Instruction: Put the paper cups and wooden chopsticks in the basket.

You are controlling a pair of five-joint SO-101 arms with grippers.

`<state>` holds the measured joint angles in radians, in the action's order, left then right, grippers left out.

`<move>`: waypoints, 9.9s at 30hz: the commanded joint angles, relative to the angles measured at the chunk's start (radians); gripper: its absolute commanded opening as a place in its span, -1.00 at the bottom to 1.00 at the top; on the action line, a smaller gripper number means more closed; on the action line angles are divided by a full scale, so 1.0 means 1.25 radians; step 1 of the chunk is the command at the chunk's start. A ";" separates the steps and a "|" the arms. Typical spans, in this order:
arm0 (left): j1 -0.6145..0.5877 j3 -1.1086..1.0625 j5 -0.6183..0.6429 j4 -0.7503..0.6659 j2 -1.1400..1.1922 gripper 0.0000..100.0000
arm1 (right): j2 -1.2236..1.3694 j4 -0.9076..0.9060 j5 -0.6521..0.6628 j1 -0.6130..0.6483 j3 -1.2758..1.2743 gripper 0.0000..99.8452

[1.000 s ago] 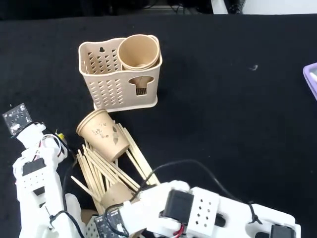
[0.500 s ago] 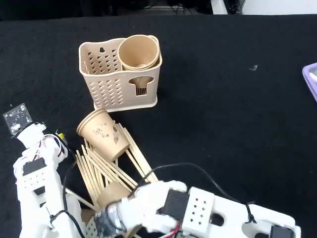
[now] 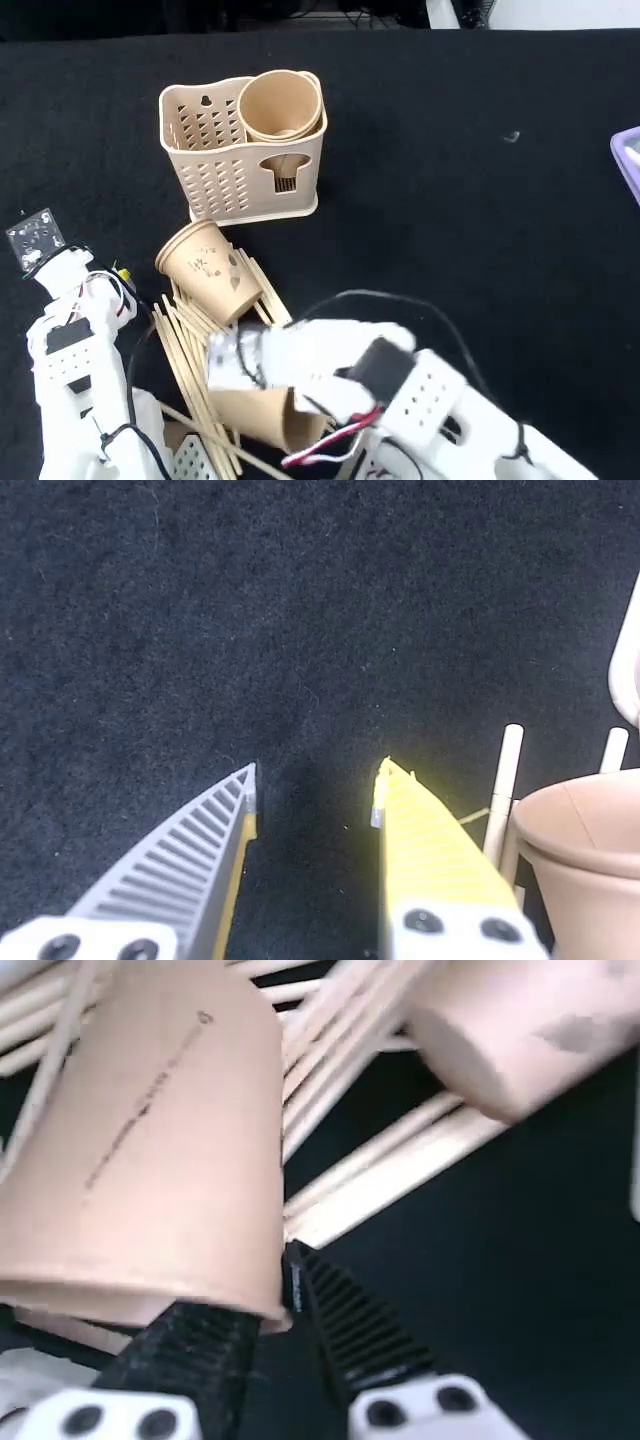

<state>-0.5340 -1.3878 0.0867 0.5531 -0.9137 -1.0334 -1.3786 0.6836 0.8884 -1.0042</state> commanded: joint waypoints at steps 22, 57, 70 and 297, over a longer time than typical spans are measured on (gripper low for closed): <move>-0.007 0.007 0.004 -0.014 -0.017 -0.61 | 0.283 0.002 -0.010 -0.621 0.208 -0.96; -0.006 0.004 0.004 -0.009 -0.017 -0.61 | 0.775 -0.060 -0.498 -0.433 1.469 -0.98; -0.007 0.004 0.004 -0.009 -0.017 -0.61 | 1.069 -0.066 -0.476 -0.459 1.629 -0.98; 1.418 0.574 -0.260 0.741 -0.017 -0.47 | 0.087 0.608 -0.608 -0.991 -0.225 -0.63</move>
<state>1.2137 -0.6728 -0.2248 1.4814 -0.9198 -0.8984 -0.6421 -0.0729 -0.3345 -1.3663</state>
